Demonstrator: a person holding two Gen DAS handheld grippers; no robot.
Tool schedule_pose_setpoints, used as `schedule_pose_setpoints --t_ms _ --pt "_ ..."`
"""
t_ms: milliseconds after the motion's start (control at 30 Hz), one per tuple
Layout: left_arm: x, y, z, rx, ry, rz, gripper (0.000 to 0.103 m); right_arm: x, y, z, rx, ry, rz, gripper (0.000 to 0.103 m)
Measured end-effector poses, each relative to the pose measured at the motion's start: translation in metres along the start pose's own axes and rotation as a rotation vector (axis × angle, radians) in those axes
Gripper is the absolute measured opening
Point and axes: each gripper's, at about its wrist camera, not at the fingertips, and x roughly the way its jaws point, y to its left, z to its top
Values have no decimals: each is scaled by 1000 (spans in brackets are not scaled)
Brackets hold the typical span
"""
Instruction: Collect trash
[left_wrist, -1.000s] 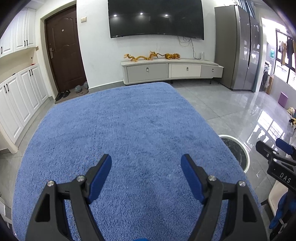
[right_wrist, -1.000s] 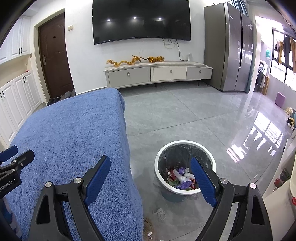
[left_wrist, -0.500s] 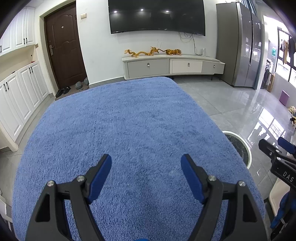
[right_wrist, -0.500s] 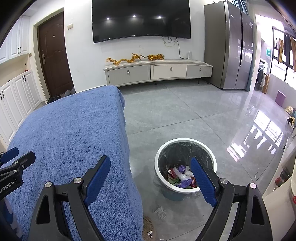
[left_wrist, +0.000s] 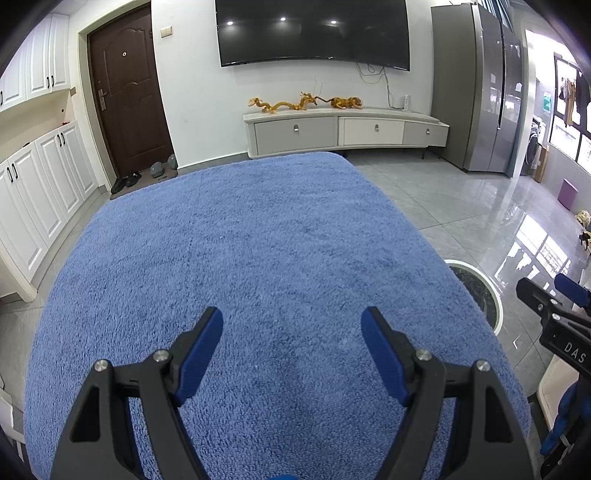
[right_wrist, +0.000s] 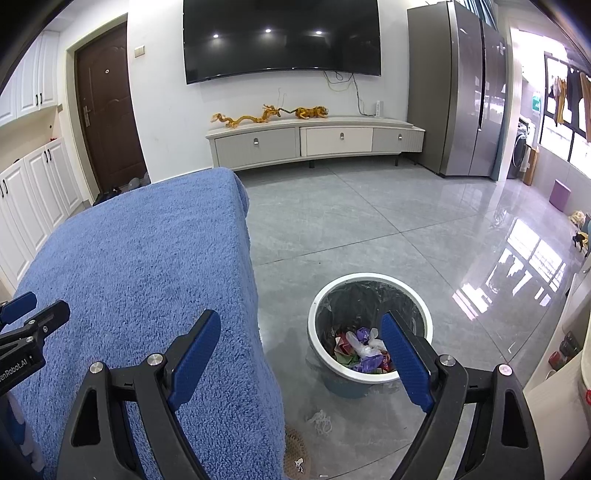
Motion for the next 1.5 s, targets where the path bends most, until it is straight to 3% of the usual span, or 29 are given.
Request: schedule_pose_setpoints --t_ms 1500 --pt "-29 8 5 -36 -133 73 76 -18 -2 4 -10 -69 -25 87"
